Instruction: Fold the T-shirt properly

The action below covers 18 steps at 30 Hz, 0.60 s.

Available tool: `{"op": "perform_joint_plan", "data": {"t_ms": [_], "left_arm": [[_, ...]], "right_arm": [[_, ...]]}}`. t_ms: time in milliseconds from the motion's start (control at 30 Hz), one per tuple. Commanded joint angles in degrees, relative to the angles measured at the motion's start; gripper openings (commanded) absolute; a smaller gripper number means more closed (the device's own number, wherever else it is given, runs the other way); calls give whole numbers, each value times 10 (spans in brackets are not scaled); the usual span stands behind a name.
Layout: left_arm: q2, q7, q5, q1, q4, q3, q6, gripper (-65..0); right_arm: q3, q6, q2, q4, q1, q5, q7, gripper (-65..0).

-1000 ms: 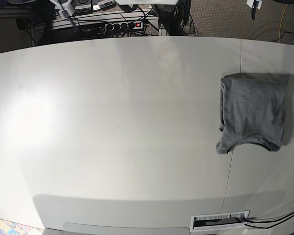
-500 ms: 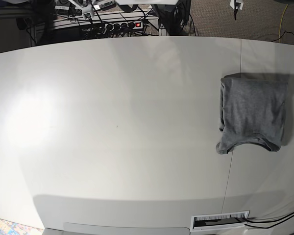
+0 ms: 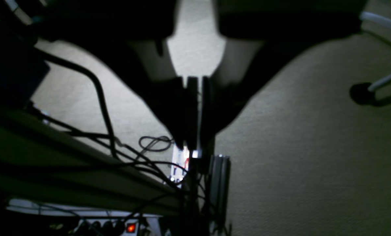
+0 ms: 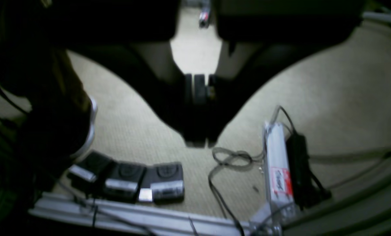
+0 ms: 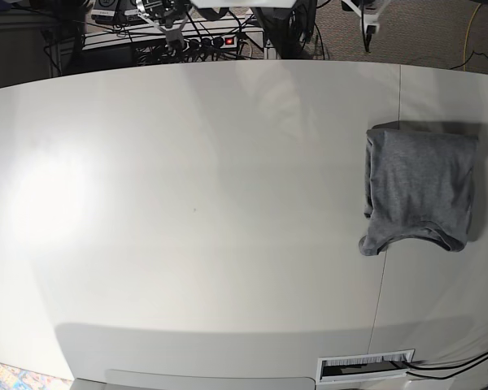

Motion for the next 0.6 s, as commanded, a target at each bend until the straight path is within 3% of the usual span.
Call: {"op": "perform_joint_plan", "data": {"t_ms": [0,200,367,567], "left_arm": [[1,-8,7,2,-5,0,0,-650],[34,-12,29,-17,-36,0,40,-650],[47,-36,29,-19,-41,0,41,-650],[40,-35,20,-30,-41,0,40,-650]], "right_arm": [[0,-5,-3,-7,5,12,-2,-650],[0,-31,-28,-48,37,69,-4,-650],[0,-31,-39,-48,36,69,-4,-650],[0,-33,-40,-48,36,72,5,-650]]}}
